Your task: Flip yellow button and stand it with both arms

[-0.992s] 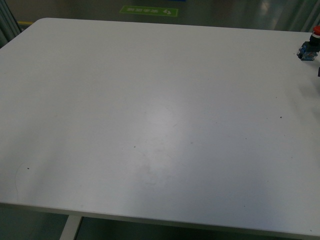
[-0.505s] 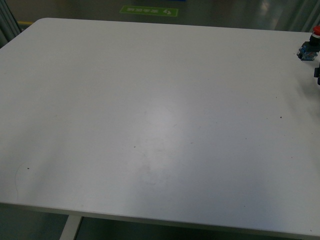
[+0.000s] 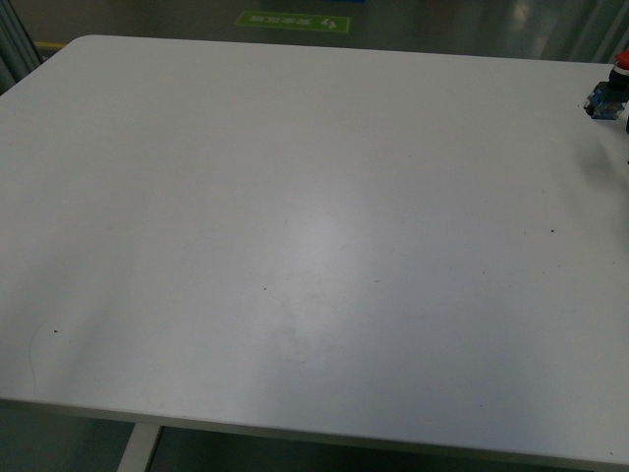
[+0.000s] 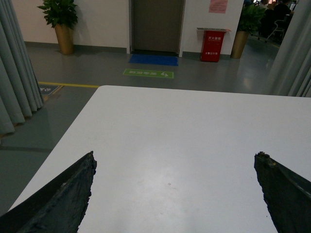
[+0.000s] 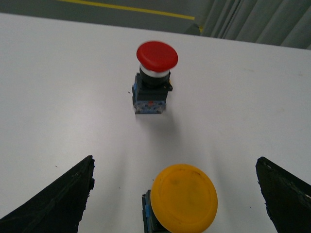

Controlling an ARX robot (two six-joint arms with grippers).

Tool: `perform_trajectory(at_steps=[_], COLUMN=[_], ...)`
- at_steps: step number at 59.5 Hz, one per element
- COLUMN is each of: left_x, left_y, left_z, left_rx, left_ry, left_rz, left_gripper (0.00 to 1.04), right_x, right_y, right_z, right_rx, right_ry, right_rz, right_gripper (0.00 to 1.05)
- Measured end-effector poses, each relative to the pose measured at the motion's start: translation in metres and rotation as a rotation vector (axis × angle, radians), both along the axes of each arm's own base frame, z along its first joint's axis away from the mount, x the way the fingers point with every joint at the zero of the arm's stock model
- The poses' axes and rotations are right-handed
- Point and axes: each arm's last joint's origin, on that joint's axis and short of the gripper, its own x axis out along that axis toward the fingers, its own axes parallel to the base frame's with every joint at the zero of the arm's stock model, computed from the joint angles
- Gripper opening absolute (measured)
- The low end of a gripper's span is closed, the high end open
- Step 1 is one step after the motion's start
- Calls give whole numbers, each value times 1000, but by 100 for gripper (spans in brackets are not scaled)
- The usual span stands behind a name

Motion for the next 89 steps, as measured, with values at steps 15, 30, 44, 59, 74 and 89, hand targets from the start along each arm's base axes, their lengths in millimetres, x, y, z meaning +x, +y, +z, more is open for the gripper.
perform_trajectory(at_steps=[15,30,44,59,74,89], left_x=[0,0,0,0,0,0], left_y=[0,0,0,0,0,0], left_z=[0,0,0,0,0,0], left_rx=[0,0,0,0,0,0], left_ry=[0,-1,-1,-1,-1,-1], left_rz=[0,0,0,0,0,0], left_gripper=[98,98,98,98,98,98], right_x=[-25,-98,-147,-189,-220,-243], right_y=[7,14,35,50,63,68], right_z=[41,71,60,48,50,51], right_rx=[147,369,159,138,130,133], right_ry=[-83,-239,-380,-367,-374,-376], right_rz=[25,68,168,170,156,178], right_gripper=[97,92,51,7,3,3])
